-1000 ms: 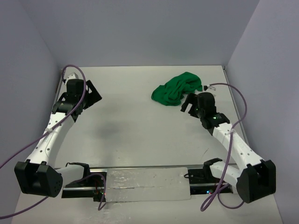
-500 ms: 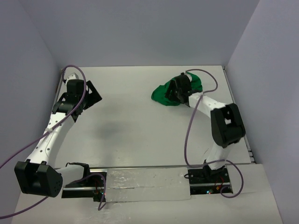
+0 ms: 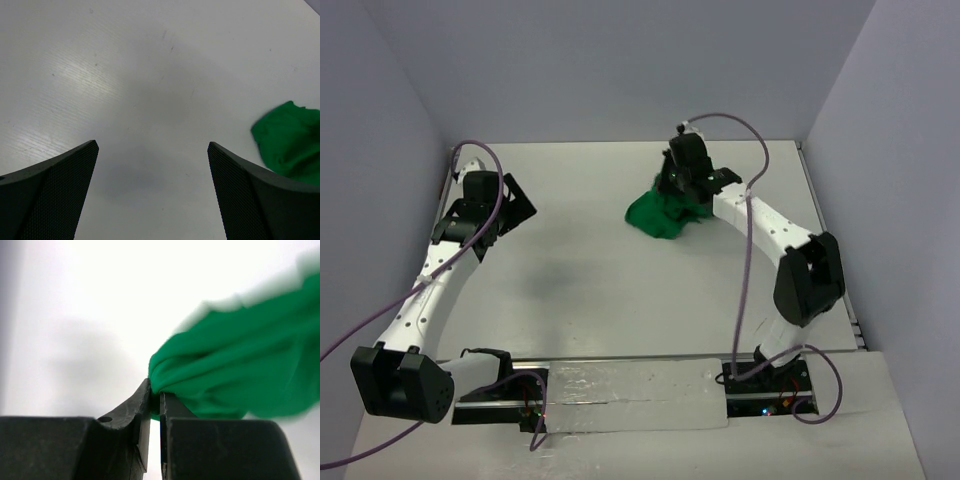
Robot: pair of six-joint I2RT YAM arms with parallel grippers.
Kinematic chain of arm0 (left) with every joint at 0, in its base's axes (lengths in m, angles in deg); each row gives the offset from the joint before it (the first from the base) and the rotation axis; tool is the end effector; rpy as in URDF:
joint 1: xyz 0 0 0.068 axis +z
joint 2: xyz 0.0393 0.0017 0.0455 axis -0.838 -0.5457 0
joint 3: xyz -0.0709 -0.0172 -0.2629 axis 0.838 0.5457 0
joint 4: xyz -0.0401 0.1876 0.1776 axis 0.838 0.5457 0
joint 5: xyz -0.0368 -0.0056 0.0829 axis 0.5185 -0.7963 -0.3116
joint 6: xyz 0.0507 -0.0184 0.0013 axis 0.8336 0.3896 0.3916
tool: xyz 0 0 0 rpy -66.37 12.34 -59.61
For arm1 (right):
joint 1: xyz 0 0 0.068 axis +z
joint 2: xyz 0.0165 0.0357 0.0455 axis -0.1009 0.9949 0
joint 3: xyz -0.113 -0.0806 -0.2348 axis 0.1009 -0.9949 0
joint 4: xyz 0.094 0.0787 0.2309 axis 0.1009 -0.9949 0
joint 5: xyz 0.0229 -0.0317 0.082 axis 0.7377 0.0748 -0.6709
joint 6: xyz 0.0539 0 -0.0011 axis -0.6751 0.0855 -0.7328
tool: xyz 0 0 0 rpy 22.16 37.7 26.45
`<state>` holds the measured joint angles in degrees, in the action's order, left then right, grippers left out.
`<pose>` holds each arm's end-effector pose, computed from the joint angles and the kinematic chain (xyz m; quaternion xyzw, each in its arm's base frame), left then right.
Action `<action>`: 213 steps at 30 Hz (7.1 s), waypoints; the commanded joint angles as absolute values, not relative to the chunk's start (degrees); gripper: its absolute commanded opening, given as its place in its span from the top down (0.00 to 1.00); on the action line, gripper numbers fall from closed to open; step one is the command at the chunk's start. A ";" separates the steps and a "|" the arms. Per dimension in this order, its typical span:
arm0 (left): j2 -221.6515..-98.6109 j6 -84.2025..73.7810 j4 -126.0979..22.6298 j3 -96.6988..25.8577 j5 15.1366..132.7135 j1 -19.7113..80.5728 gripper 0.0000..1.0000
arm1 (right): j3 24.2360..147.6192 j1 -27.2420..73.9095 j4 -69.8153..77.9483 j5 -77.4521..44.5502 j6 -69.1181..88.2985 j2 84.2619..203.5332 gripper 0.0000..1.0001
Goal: Fold and stack the t-shirts
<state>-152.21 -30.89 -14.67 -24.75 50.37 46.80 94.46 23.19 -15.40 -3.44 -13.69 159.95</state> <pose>0.2483 -0.0349 0.3205 -0.2652 0.8636 -0.0545 0.4254 0.3486 0.1893 0.3193 0.0309 0.8777 0.1991 0.4348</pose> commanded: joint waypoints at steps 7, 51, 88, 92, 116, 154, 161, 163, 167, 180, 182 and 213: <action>-149.50 -36.12 -8.02 -29.69 40.64 46.75 0.00 | 109.07 33.92 -9.77 -1.15 -13.11 138.94 0.91; -148.27 -39.73 -14.83 -21.07 47.24 42.34 0.07 | 66.77 61.34 -15.17 16.42 -9.22 155.93 0.11; -141.67 -30.71 -31.84 -12.38 72.90 41.76 0.09 | 116.74 35.96 -24.66 13.78 5.25 144.66 0.91; -142.62 -32.14 -36.92 -10.25 76.31 37.43 0.12 | 114.65 33.47 -24.20 11.86 3.69 143.35 0.91; -156.72 -34.68 -51.98 -8.28 59.03 12.53 0.14 | 114.00 26.20 -27.24 4.80 0.75 141.39 0.91; -186.30 -49.70 -79.48 -20.97 94.82 35.96 0.90 | 105.00 23.69 -28.01 2.24 0.59 134.06 0.91; -181.46 -40.24 -54.73 -45.65 86.68 41.76 0.90 | 118.05 13.30 -25.78 -8.93 0.87 144.33 0.91; -181.25 -38.17 -48.72 -54.96 86.13 42.25 0.90 | 127.46 11.89 -29.25 -10.69 0.15 148.61 0.91; -176.29 -34.26 -40.37 -63.96 84.41 42.08 0.90 | 137.10 11.52 -31.38 -12.31 -0.20 147.94 0.91; -147.39 -32.44 -29.13 -50.16 73.69 29.22 0.90 | 111.26 11.43 -20.69 -10.14 -3.28 125.75 0.91; -148.32 -34.07 -31.07 -47.72 72.97 26.66 0.90 | 110.31 11.36 -19.46 -8.53 -2.97 125.88 0.91; -161.72 -40.83 -35.74 -17.75 60.65 20.98 0.30 | 57.08 37.36 -19.33 6.31 -19.25 125.90 0.04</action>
